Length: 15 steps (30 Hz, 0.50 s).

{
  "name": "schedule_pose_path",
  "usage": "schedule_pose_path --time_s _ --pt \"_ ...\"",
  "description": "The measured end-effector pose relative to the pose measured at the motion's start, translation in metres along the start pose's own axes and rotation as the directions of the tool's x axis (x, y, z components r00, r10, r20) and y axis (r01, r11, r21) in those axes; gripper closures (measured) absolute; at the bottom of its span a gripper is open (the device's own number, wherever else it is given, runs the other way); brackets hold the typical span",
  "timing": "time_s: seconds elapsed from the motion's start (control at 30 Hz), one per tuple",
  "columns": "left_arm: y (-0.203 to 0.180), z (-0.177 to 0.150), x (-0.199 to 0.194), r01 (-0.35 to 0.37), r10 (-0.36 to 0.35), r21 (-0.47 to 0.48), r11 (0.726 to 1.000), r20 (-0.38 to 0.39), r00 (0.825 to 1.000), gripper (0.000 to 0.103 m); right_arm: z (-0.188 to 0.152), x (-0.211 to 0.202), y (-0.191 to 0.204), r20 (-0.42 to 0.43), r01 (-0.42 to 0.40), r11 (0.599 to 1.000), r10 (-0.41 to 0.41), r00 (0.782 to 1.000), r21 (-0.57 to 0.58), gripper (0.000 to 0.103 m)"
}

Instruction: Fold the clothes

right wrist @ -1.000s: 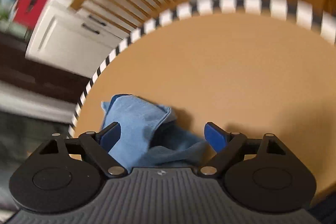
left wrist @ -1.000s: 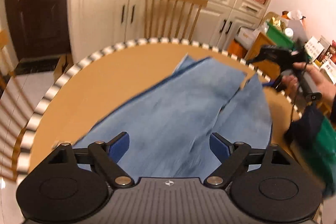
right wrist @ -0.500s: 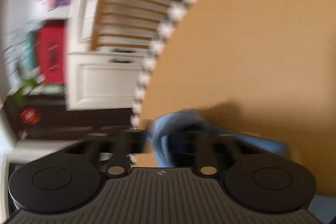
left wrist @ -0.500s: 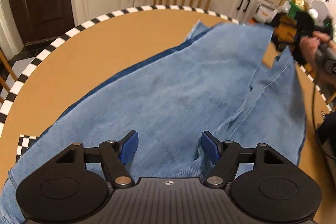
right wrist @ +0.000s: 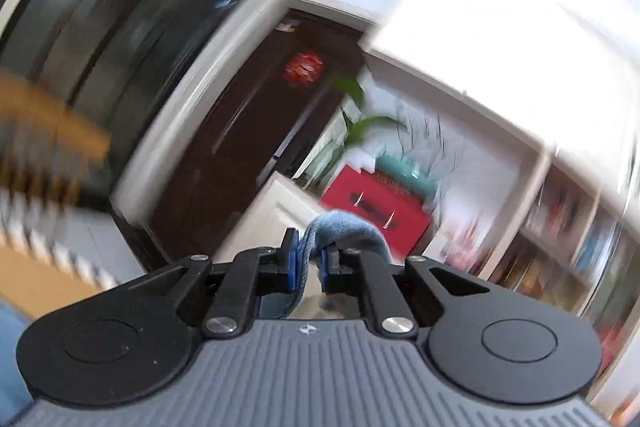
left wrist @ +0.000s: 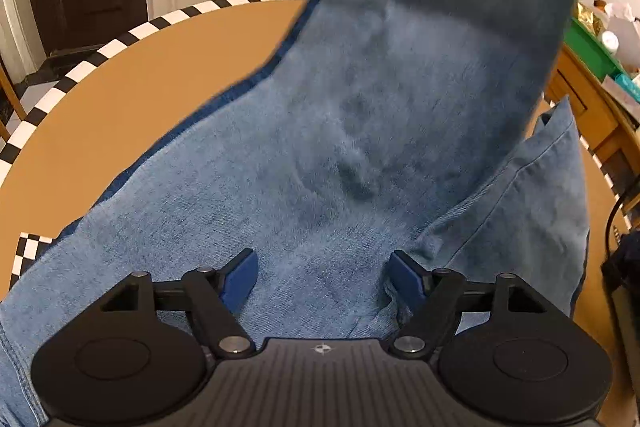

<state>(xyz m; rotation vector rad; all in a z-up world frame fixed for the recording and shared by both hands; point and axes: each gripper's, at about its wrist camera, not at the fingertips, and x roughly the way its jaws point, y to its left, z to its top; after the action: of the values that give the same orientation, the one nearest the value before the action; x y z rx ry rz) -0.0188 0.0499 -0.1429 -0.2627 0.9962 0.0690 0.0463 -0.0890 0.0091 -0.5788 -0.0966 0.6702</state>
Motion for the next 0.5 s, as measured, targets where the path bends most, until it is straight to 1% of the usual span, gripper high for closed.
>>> schedule_pose_path --time_s 0.03,0.07,0.1,0.13,0.17,0.2,0.23,0.27,0.37,0.43,0.47,0.5 --pt "-0.002 -0.001 0.001 -0.005 0.005 0.011 1.0 0.002 1.0 0.027 -0.014 0.012 -0.007 -0.097 -0.015 0.992 0.027 0.995 0.125 0.093" --pt "-0.004 -0.003 0.001 -0.01 0.01 0.023 1.0 0.003 1.0 0.026 -0.029 0.025 -0.014 -0.189 -0.018 0.969 0.066 0.98 0.248 0.092" --pt "-0.006 -0.004 0.002 -0.016 0.016 0.032 0.999 0.003 1.0 0.025 -0.052 0.037 -0.024 -0.289 0.027 0.926 0.09 0.953 0.377 0.092" --pt "-0.008 -0.004 0.002 -0.019 0.019 0.04 0.999 0.003 1.0 0.024 -0.08 0.05 -0.035 -0.394 0.111 0.861 0.11 0.913 0.497 0.093" --pt "-0.009 -0.005 0.002 -0.021 0.021 0.046 0.999 0.003 1.0 0.024 -0.109 0.063 -0.046 -0.489 0.206 0.777 0.146 0.86 0.595 0.094" --pt "-0.01 -0.005 0.003 -0.022 0.022 0.049 0.999 0.002 1.0 0.024 -0.133 0.07 -0.055 -0.547 0.284 0.705 0.174 0.819 0.65 0.094" --pt "-0.009 -0.005 0.003 -0.019 0.019 0.046 0.999 0.0 1.0 0.024 -0.154 0.072 -0.062 -0.582 0.344 0.647 0.193 0.79 0.681 0.094" --pt "-0.009 -0.005 0.003 -0.016 0.016 0.044 0.999 -0.001 1.0 0.024 -0.164 0.073 -0.066 -0.605 0.377 0.62 0.202 0.77 0.688 0.094" --pt "-0.007 -0.004 0.004 -0.014 0.014 0.053 0.998 0.0 1.0 0.022 -0.171 0.075 -0.077 -0.647 0.418 0.614 0.206 0.734 0.669 0.093" --pt "-0.006 0.002 0.009 -0.013 0.013 0.059 0.998 -0.001 1.0 0.02 -0.176 0.075 -0.084 -0.674 0.444 0.61 0.209 0.708 0.656 0.081" --pt "-0.007 0.002 0.01 -0.014 0.014 0.064 0.998 0.0 1.0 0.019 -0.178 0.076 -0.088 -0.687 0.457 0.608 0.21 0.695 0.649 0.065" --pt "-0.008 0.003 0.011 -0.016 0.016 0.069 0.997 0.0 1.0 0.018 -0.18 0.076 -0.092 -0.7 0.47 0.606 0.212 0.682 0.641 0.057"
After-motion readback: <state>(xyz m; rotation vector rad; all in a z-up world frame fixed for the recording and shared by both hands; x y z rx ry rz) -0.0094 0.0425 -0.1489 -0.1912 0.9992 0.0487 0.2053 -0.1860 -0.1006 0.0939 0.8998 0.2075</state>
